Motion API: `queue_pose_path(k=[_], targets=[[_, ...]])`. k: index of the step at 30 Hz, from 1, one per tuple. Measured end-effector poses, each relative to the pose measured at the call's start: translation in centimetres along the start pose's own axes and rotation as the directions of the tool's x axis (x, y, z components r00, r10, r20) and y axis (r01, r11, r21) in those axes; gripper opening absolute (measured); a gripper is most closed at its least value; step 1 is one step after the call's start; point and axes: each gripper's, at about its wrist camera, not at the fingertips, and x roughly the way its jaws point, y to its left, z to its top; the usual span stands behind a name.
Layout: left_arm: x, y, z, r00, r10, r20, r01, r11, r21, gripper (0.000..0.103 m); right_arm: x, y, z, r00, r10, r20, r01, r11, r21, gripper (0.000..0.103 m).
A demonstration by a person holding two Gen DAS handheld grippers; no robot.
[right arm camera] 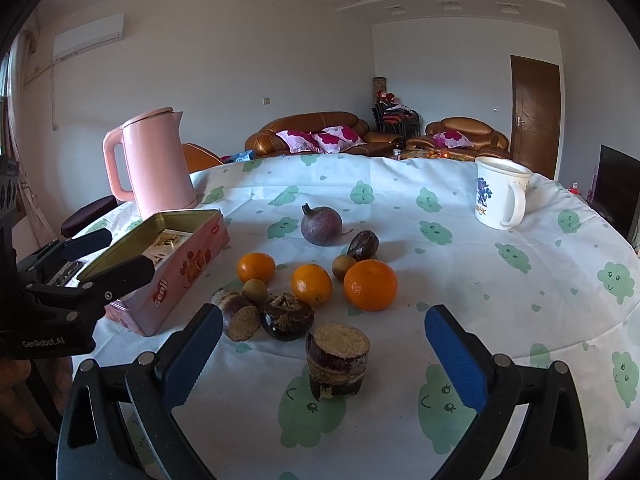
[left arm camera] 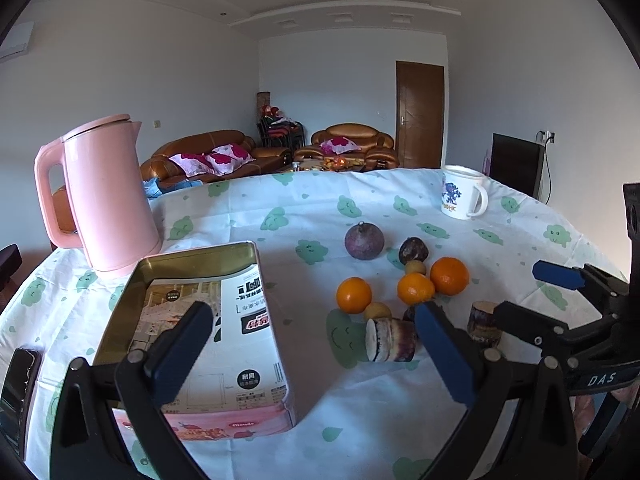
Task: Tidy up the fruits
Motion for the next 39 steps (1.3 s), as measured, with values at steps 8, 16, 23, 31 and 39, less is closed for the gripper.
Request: queue_pose_path(k=[8,16,23,31,39], targets=[[1.0,-1.6,-0.5,0.998,-0.051,-0.027,0.052,0.998,0.024,0.103,1.7,-0.7,-1.3,0.998,-0.036,-0.06,0.036,0.999,-0.008,0.098],[1.9,-3.1,-0.7,0.995,-0.084,-0.061,0.087,0.995,0.054,0.093,3.4,-1.3,-1.8,0.991,0.007,-0.134,-0.003,1.0,0.029,0.073],[3.0,-4.3,-0.6,0.986,-0.122,-0.115,0.132,0.988,0.082,0.08,4.3,-1.8,-1.9,0.983,0.048,-0.175,-0.039,0.998,0.056,0.043],[5.3,-5.1,-0.9,0.964,-0.149,-0.22,0.172,0.981,0.086,0.053,4.1,-2.2,-1.9,0.986,0.059,-0.156,-0.046,0.995,0.084,0.043],[7.2,-5.1,-1.1,0.941,-0.173,-0.289,0.196,0.979,0.053,0.047,3.9,-2.2,-1.9,0.987,0.069,-0.145,-0.058,0.995,0.081,0.043]])
